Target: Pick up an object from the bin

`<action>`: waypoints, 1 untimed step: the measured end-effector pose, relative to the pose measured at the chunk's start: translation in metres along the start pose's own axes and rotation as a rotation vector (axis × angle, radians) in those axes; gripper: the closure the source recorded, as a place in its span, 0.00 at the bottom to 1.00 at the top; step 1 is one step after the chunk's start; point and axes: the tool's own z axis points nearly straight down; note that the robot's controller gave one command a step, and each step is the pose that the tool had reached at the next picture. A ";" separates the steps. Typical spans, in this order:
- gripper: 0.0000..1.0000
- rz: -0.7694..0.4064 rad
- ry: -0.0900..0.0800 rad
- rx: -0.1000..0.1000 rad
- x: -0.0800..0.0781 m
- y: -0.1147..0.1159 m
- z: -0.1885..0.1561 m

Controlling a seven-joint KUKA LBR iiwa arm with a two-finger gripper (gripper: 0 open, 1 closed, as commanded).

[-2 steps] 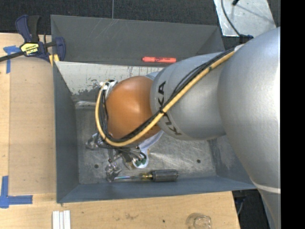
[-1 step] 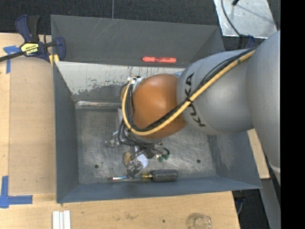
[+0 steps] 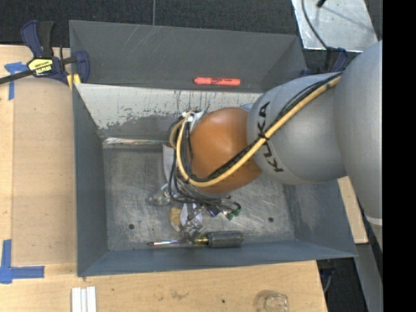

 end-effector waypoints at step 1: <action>0.00 -0.084 -0.016 -0.004 0.017 -0.016 0.008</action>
Offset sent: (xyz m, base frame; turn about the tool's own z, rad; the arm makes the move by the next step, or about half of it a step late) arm 0.0198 -0.0384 -0.0162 -0.3189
